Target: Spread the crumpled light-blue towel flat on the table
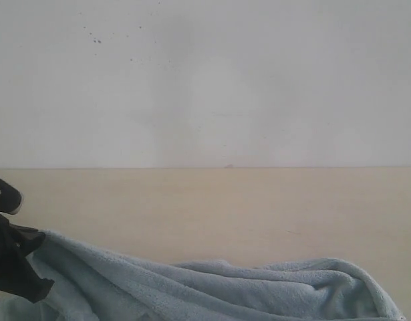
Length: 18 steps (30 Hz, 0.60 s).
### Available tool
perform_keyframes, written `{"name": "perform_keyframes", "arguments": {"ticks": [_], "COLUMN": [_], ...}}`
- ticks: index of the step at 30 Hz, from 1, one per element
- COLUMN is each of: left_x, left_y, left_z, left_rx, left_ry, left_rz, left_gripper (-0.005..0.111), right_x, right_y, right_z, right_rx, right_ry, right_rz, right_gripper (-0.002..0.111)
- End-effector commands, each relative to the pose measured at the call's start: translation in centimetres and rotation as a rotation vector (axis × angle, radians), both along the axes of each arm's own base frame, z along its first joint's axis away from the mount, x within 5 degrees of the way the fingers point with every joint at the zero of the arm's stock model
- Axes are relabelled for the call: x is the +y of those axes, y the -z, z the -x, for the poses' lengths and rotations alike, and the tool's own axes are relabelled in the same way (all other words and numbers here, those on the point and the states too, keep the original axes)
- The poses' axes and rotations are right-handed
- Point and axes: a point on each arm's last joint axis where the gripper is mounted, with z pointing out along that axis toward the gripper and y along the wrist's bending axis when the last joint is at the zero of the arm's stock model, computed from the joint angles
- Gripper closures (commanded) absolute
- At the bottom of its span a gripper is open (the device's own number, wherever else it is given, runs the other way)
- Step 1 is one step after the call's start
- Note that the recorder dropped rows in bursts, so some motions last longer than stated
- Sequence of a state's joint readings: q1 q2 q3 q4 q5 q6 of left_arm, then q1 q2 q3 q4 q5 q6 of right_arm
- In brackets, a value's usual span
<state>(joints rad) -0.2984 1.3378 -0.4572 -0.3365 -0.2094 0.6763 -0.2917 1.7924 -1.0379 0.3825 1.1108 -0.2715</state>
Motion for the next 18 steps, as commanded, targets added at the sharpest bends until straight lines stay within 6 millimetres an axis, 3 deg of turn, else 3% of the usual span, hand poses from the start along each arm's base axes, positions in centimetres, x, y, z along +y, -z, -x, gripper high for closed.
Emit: {"name": "perform_keyframes", "arguments": {"ticks": [1, 7, 10, 14, 18], "left_x": [0.1, 0.1, 0.1, 0.1, 0.1], "left_y": [-0.3, -0.3, -0.2, -0.2, -0.3], "left_z": [-0.1, -0.1, -0.1, 0.0, -0.1], "left_rx": [-0.009, -0.007, 0.000, 0.010, -0.008], "left_ry": [-0.018, -0.017, -0.016, -0.013, -0.018], "left_rz": [0.019, 0.019, 0.018, 0.018, 0.019], "left_gripper": [0.103, 0.103, 0.103, 0.103, 0.103], "right_x": [0.8, 0.6, 0.1, -1.5, -1.5], "right_y": [-0.4, -0.3, -0.1, 0.3, 0.3], "right_z": [-0.1, 0.0, 0.3, 1.1, 1.1], "right_rx": [-0.038, -0.029, -0.011, 0.106, 0.113], "right_ry": [-0.027, -0.051, -0.082, -0.030, -0.007], "right_rz": [-0.118, -0.100, -0.037, 0.145, 0.152], "right_gripper": [0.071, 0.097, 0.098, 0.078, 0.062]}}
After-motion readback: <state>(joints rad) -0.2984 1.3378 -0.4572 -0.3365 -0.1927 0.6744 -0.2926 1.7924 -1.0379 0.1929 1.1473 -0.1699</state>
